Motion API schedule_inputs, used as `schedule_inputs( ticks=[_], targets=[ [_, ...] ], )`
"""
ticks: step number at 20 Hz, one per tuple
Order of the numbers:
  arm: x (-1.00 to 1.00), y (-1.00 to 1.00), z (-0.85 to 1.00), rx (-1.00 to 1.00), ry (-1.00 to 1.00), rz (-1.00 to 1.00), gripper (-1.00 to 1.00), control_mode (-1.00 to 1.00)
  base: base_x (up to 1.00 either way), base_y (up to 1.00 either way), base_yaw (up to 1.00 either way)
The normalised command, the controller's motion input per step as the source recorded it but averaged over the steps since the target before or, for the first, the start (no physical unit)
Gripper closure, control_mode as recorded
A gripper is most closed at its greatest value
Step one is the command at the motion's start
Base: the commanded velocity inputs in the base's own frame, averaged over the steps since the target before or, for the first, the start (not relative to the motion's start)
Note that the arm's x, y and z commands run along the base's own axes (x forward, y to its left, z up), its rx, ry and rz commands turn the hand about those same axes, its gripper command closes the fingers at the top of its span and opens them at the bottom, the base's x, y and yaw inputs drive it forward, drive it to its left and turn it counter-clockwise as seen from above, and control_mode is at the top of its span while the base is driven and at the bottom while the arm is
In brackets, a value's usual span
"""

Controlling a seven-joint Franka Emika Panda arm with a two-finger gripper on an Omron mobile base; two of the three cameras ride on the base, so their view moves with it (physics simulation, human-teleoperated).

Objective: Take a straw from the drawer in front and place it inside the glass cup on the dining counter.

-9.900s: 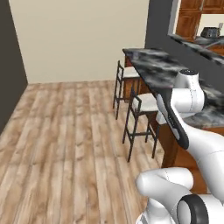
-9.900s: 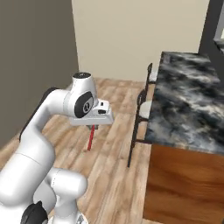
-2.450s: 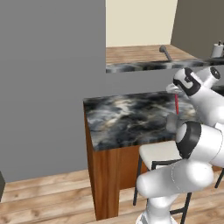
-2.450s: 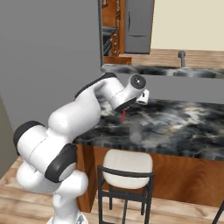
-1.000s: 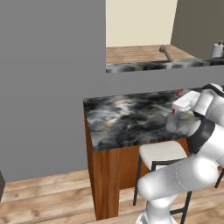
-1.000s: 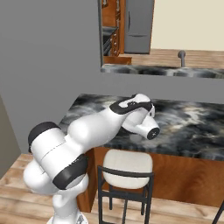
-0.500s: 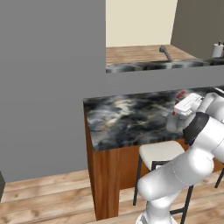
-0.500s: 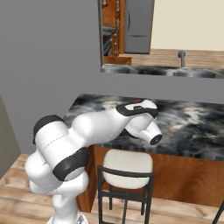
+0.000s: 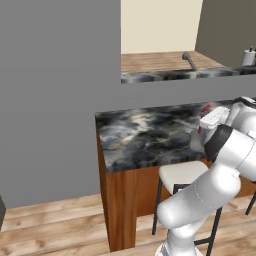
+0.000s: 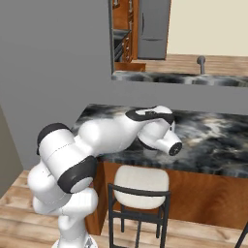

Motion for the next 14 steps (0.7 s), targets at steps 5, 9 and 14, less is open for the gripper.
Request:
schedule_inputs(
  ticks=[5,9,14],
  targets=[
    [0.21,0.00,-0.17,0.00,0.00,0.00,1.00,-1.00,0.00,0.00,0.00],
    [0.19,0.00,-0.29,0.00,0.00,0.00,1.00,-1.00,0.00,0.00,0.00],
    [0.13,-0.10,-0.24,0.00,0.00,0.00,1.00,-1.00,0.00,0.00,0.00]
  ],
)
